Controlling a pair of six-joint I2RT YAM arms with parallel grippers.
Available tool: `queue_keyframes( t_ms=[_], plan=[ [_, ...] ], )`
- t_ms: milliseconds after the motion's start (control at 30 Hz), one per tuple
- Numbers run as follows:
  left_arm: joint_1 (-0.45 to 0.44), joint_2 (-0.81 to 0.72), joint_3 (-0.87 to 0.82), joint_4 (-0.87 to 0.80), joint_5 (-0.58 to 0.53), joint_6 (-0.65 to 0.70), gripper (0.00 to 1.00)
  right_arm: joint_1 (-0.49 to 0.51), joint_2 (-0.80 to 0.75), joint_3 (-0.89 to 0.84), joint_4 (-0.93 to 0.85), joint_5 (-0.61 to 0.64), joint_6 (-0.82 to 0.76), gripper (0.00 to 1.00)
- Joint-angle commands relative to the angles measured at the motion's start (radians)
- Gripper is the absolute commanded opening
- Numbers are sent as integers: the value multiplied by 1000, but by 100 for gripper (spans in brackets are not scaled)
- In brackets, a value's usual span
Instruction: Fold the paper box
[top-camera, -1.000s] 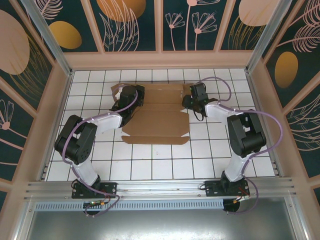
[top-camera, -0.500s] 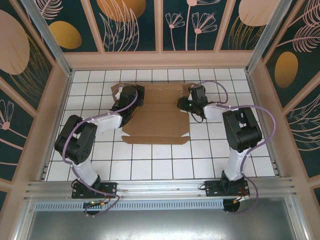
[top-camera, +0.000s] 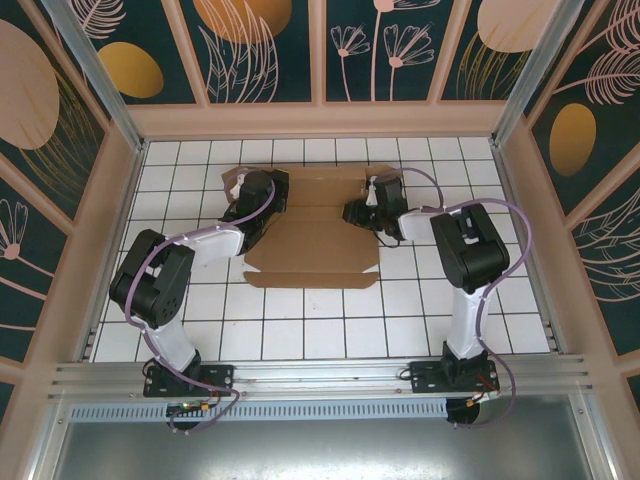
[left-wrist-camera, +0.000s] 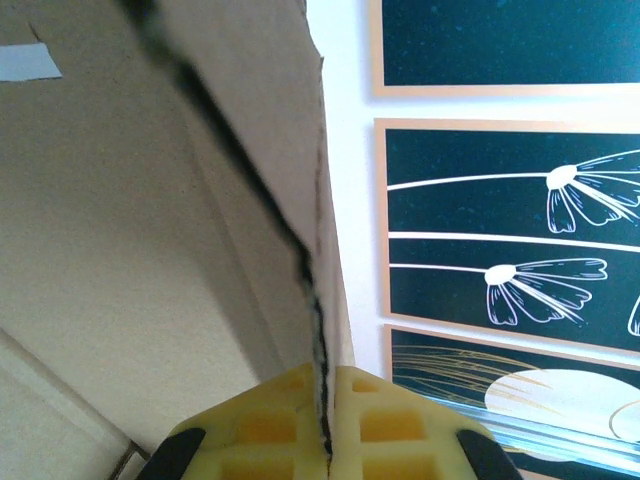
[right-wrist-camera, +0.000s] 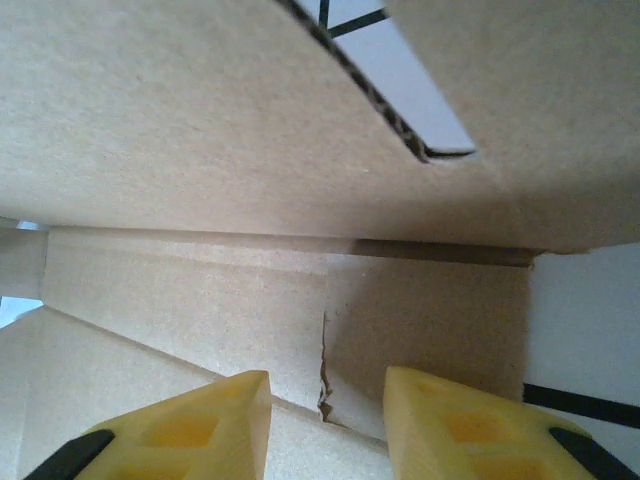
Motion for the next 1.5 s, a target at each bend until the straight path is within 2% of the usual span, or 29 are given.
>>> queue_keyframes(
  t_ms=[0, 100, 300, 467, 533, 600, 667, 700, 733, 867, 967, 1067, 1100, 1300, 1467],
  plan=[
    [-2, 37, -18, -120, 19, 6, 0, 11, -13, 0, 2, -15, -6, 35],
    [-1, 36, -16, -122, 8, 33, 0, 16, -142, -57, 15, -25, -39, 36],
    [-2, 34, -5, -151, -13, 66, 0, 3, -441, -143, -103, 70, -144, 34],
    [-1, 31, -3, -163, -16, 76, 0, -32, -642, -165, -195, 287, -244, 33],
    [-2, 31, -3, -170, -15, 78, 0, -42, -661, -157, -214, 425, -305, 38],
    [-2, 31, -4, -172, -14, 80, 0, -73, -640, -155, -220, 477, -339, 47],
    [-1, 31, -3, -172, -11, 81, 0, -111, -601, -151, -213, 417, -359, 58],
    [-1, 33, -3, -171, -10, 80, 0, -119, -575, -142, -211, 404, -370, 67],
    [-2, 33, -3, -172, -7, 79, 0, -127, -551, -127, -221, 383, -388, 70],
    [-2, 42, -3, -164, 11, 67, 0, -154, -459, -74, -227, 194, -482, 69],
    [-2, 47, -3, -164, 16, 65, 0, -156, -385, -16, -252, 177, -530, 68],
    [-2, 46, -3, -162, 18, 65, 0, -156, -329, 27, -261, 181, -541, 64],
    [-1, 46, -3, -161, 18, 65, 0, -158, -316, 37, -260, 188, -540, 59],
    [-2, 40, -3, -160, 22, 64, 0, -143, -312, 20, -200, 189, -444, 22],
    [-2, 41, -3, -153, 31, 57, 0, -63, -352, -22, -116, 169, -317, 13]
  ],
)
